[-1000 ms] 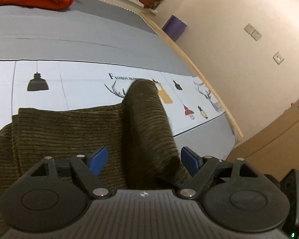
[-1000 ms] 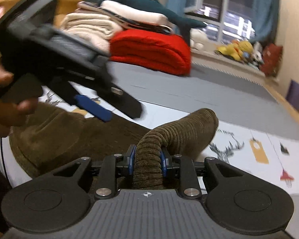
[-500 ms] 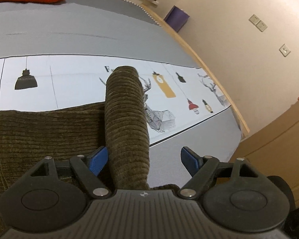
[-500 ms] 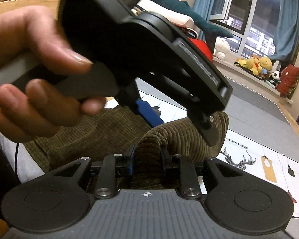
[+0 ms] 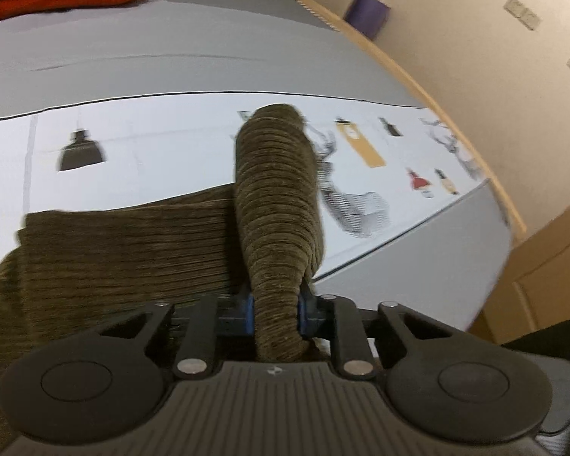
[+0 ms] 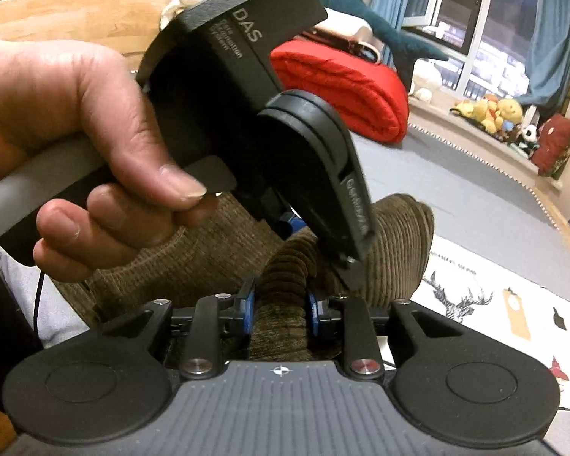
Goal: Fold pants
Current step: 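Lift the leg cuff with the left tool while the right tool holds it too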
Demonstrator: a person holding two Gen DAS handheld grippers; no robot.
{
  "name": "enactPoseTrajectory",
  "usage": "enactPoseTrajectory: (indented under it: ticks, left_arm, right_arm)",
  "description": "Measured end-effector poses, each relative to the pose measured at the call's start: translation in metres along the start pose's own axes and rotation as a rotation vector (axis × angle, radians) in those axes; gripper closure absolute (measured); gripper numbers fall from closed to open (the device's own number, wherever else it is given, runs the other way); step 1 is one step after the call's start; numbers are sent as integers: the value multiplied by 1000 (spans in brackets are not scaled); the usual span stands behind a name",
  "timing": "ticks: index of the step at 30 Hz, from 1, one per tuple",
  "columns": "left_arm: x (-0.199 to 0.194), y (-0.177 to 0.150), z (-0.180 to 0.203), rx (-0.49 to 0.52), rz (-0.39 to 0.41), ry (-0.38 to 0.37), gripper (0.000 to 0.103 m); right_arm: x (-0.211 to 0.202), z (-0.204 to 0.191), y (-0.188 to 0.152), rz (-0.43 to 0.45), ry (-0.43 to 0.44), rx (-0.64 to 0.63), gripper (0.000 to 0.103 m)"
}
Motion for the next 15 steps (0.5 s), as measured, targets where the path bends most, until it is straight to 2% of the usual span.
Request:
enactPoseTrajectory:
  ticks: [2,4,5,9,12,15]
  left_arm:
    - [-7,-1,-8,-13,9,15,84]
    - [-18,-1,-16,-19,26,18,84]
    - [-25,-1,-20,-22,36,19,84]
    - [-64,-4,-47,-51,84,27,85]
    - [-101,-6,-85,-97,134,63,85]
    - [-142,-17,-137,-153,186,151,85]
  right_arm:
    - [-1,-3,5,-7,32,13,63]
    - [-6,-3,15,-14,76,52,60]
    - [-10,-1,22,-17,101,90,56]
    - [-20,18,45,-27,181,243,51]
    - [-20,39,58,-24,175,329,48]
    - [-7,51,57,-41,143,389,34]
Point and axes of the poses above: each gripper's, at about its wrist camera, not at the fingertips, and x roughly the way its jaws point, z to its right, y to its top, the point moved 9 cm from there along x, roughly the way its jaws point, and after that the axes turned 7 degrees about z, right-handed, at the moved point
